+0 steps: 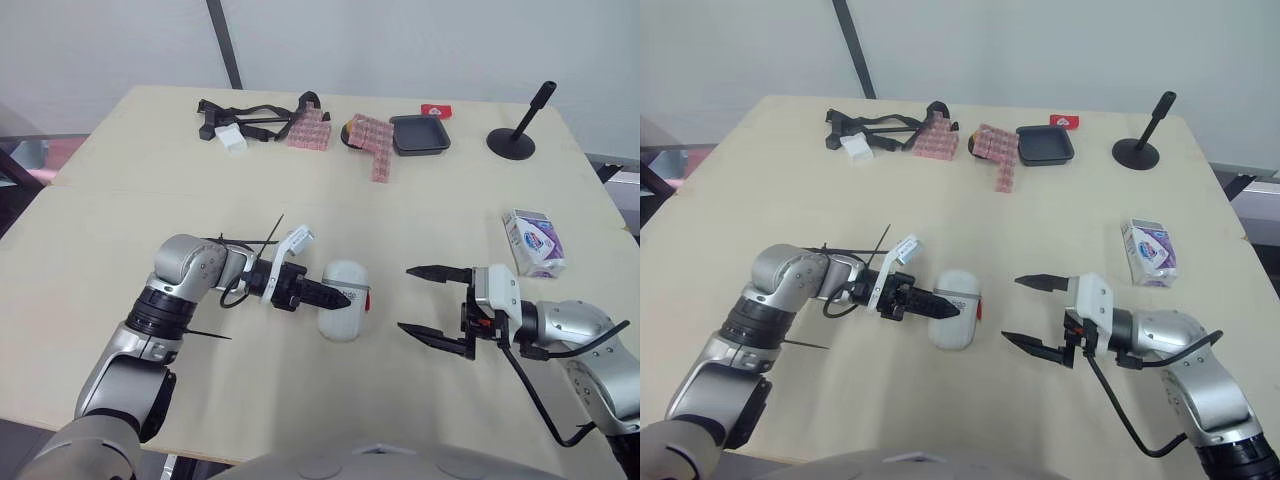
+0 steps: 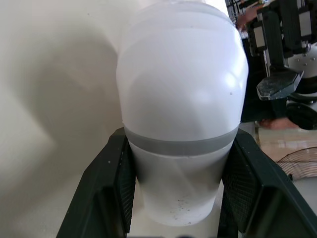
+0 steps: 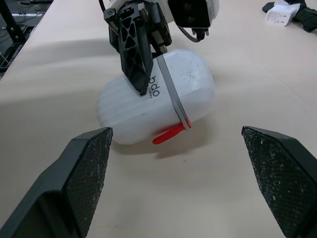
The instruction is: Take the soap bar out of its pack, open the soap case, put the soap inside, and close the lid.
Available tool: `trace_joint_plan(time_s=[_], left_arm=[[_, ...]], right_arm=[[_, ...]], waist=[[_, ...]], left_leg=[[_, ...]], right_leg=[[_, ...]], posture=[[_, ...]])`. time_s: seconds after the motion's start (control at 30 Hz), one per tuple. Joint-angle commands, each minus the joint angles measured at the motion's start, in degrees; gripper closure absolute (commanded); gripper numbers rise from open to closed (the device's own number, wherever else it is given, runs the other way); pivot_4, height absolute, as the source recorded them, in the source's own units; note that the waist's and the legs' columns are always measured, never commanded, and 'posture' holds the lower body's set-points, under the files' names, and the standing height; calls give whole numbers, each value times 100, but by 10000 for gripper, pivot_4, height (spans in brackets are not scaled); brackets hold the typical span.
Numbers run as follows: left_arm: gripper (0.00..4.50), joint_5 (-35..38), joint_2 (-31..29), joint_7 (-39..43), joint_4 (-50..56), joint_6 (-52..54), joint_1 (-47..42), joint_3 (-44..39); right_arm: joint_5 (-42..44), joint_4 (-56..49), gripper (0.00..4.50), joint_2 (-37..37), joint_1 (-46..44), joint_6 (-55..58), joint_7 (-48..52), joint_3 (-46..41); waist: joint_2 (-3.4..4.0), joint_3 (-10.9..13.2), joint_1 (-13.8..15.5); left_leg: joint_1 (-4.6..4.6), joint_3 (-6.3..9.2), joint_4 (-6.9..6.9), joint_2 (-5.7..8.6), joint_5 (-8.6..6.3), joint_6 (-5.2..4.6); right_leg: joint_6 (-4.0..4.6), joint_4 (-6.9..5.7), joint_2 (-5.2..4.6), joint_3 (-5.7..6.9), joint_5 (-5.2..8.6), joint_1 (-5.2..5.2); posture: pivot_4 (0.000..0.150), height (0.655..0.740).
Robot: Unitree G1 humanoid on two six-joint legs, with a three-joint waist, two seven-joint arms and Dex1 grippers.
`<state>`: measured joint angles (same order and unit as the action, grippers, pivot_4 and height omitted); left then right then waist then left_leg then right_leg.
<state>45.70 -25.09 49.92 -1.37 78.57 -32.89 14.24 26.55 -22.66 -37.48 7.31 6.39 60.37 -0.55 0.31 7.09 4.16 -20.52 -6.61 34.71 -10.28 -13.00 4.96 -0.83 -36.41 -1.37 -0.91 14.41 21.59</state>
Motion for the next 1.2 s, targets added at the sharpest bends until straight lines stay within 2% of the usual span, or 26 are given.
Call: trace_joint_plan(time_s=[0.03, 0.13, 0.43, 0.83, 0.97, 1.1, 1.2], left_arm=[[9757, -423, -132, -155, -254, -217, -1, 118], [350, -534, -130, -119, -313, -406, -28, 135], [350, -997, -457, 348, -147, -1542, -14, 468], [350, -1418, -1062, 979, 619, -3401, 401, -61], [350, -1707, -1015, 777, 663, -4370, 756, -509], [350, -2558, -982, 386, 541, -5868, 1350, -610], [350, -2749, -870, 215, 532, -6285, 1615, -672]], right_arm=[[32, -26, 0, 1, -23, -89, -1, -71], [28, -18, 0, -6, -27, -79, 1, -71], [31, 4, 0, -15, -55, -59, -7, -77], [84, 103, 0, -18, -42, 14, -161, -272], [54, 152, 0, -10, 9, -24, -240, -383], [-119, 278, 0, 119, 122, -162, -509, -495], [-305, 356, 0, 185, 214, -305, -683, -509]], waist=[[-1, 1, -8], [3, -1, -5], [1, 1, -36], [1, 6, -95], [2, 6, -77], [1, 6, -76], [0, 6, -70]], left_leg=[[-2, 0, 0, -1, 0, 0], [1, 0, -3, -1, 0, 0], [16, -5, -5, 4, 12, -17], [-24, -4, -38, 11, 3, -5], [-42, -1, -40, 7, 1, -2], [-44, 0, -39, 4, 1, -1], [-46, 0, -37, 1, 1, -1]], right_leg=[[0, 0, 0, 0, 0, 2], [0, 3, -2, 1, 0, -2], [-1, 4, -17, -2, -4, -13], [-3, 48, 2, 11, -3, 10], [-4, 62, 2, 34, -2, 10], [-6, 67, 0, 39, -1, 9], [-7, 63, -1, 43, -1, 10]], posture=[[1500, 7374], [1500, 7374], [1500, 7374], [1500, 7374], [1500, 7374], [1500, 7374], [1500, 7374]])
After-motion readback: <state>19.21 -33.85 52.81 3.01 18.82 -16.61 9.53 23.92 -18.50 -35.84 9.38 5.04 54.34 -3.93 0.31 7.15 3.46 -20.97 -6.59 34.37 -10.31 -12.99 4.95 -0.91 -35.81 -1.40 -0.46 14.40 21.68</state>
